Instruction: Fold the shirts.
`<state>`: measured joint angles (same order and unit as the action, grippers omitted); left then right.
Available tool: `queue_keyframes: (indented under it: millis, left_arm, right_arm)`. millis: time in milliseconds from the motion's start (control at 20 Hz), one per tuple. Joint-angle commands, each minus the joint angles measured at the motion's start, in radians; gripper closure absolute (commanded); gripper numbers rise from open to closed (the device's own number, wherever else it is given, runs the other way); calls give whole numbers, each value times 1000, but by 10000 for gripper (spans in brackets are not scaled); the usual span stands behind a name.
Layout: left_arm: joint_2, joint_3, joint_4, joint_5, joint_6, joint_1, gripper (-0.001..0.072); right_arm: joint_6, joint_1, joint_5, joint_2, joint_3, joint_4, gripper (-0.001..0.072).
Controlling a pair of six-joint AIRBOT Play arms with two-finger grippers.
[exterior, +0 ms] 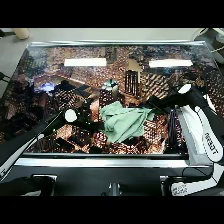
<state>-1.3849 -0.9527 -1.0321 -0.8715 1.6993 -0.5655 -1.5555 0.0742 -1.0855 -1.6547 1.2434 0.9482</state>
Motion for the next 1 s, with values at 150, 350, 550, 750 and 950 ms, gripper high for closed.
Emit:
queue_keyframes:
  millis: [150,350,550,750,950]
  left_arm:
    - [104,-22,-145,-2,34,-4,685]
    - [378,-260,-643,-230,181,99,684]
    - [636,-598,-721,-239,276,306,684]
    - [765,-682,-597,25,261,298,684]
    - [766,-681,-626,20,259,296,684]
  right_arm:
    - [-5,-15,-8,-22,35,-72,696]
    - [64,92,-42,224,267,-24,696]
    - [63,183,-16,579,464,6,695]
    - [58,178,30,846,465,-56,695]
    - [61,178,145,948,465,-53,695]
